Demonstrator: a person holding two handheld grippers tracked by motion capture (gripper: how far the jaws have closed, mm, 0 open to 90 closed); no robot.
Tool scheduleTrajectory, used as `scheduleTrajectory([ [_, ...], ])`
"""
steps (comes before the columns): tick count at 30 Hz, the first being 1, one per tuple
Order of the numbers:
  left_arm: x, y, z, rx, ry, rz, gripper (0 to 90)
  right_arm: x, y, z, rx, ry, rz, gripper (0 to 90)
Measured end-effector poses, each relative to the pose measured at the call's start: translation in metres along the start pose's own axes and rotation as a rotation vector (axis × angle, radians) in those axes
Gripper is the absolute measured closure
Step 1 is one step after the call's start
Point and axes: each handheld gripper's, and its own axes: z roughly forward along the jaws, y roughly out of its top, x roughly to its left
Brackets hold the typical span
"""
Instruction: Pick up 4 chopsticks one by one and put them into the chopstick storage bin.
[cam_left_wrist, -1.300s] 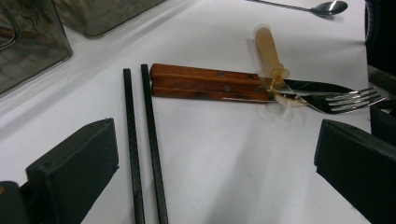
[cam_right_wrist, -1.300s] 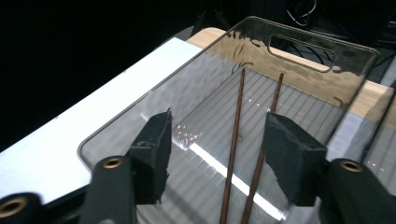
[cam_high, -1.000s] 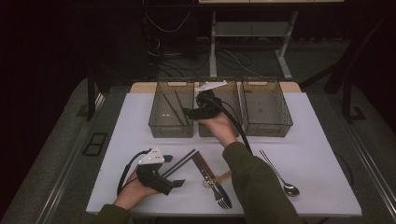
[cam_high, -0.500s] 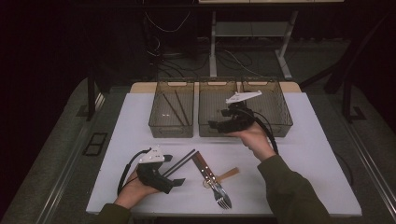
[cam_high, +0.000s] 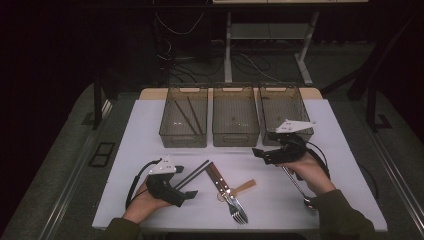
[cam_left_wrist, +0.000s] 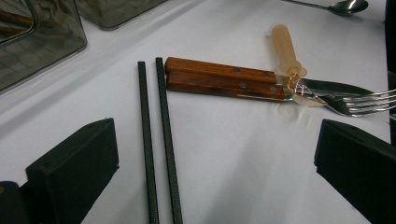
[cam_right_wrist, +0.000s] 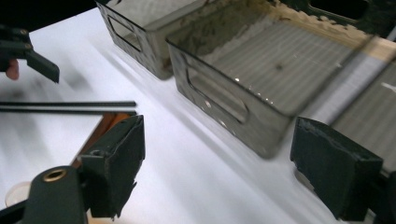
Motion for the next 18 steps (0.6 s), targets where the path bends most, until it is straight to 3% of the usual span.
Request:
scheduleTrajectory([
  [2,-0.001,0.0,0.0,0.0,0.001,-0.004,0.0,-0.003,-0.01,-0.005,-0.008,0.0,0.014,14.2],
  [9,0.0,0.0,-0.002,-0.007,0.015,-0.007,0.0,-0.004,-0.041,-0.022,-0.013,-0.01,0.002,13.9],
  [18,0.001,0.001,-0.004,-0.015,0.027,0.002,0.0,-0.012,-0.081,-0.044,-0.048,0.001,0.064,14.0],
])
